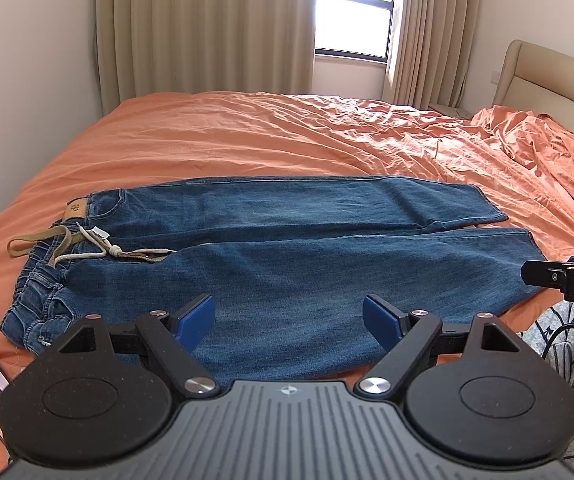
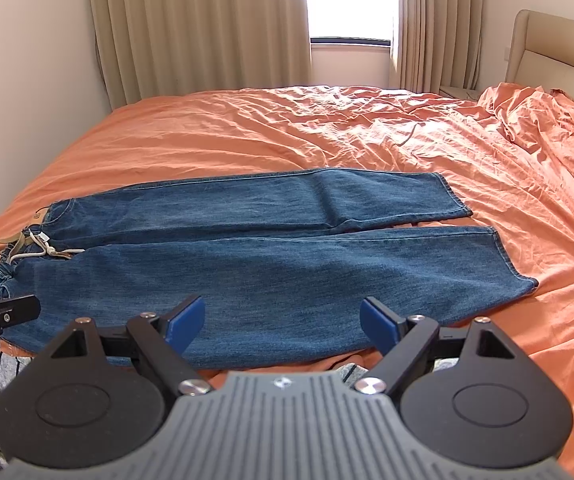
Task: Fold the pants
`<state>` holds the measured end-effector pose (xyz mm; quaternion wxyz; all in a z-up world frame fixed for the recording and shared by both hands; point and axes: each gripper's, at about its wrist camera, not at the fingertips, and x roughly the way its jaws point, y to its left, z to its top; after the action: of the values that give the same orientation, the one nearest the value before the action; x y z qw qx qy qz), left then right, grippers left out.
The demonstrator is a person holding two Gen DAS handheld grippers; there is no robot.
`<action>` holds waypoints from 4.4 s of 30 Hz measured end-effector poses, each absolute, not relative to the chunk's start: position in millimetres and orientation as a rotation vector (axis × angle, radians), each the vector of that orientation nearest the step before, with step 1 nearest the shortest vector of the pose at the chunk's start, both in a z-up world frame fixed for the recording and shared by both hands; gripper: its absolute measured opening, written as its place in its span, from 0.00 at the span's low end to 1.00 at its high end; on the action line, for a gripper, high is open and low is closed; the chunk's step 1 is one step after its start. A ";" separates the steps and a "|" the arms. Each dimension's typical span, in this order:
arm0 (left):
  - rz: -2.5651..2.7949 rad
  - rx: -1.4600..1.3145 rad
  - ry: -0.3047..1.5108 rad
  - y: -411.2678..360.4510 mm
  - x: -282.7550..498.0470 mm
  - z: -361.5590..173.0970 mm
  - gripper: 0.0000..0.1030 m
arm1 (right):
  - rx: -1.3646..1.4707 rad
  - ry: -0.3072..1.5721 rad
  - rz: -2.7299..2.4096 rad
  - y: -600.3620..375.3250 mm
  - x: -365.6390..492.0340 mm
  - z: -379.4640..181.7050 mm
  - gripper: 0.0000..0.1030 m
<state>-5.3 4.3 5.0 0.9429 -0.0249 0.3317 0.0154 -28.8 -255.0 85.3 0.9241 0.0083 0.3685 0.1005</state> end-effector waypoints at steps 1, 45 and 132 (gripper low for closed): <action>0.032 -0.050 0.676 4.3 -5.4 5.5 0.95 | 0.017 0.757 0.206 -255.1 -28.9 85.3 0.79; 0.024 -0.106 0.817 179.2 74.5 -0.2 0.42 | 0.041 0.646 0.429 -209.3 101.8 9.1 0.65; -0.233 0.540 1.322 159.1 56.1 -34.6 0.45 | 0.073 0.924 0.357 -368.5 138.1 127.9 0.70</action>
<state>56.1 159.1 -34.6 0.7496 0.2470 0.6047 -0.1067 138.1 -368.5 127.9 0.8793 0.0348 0.4431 0.1712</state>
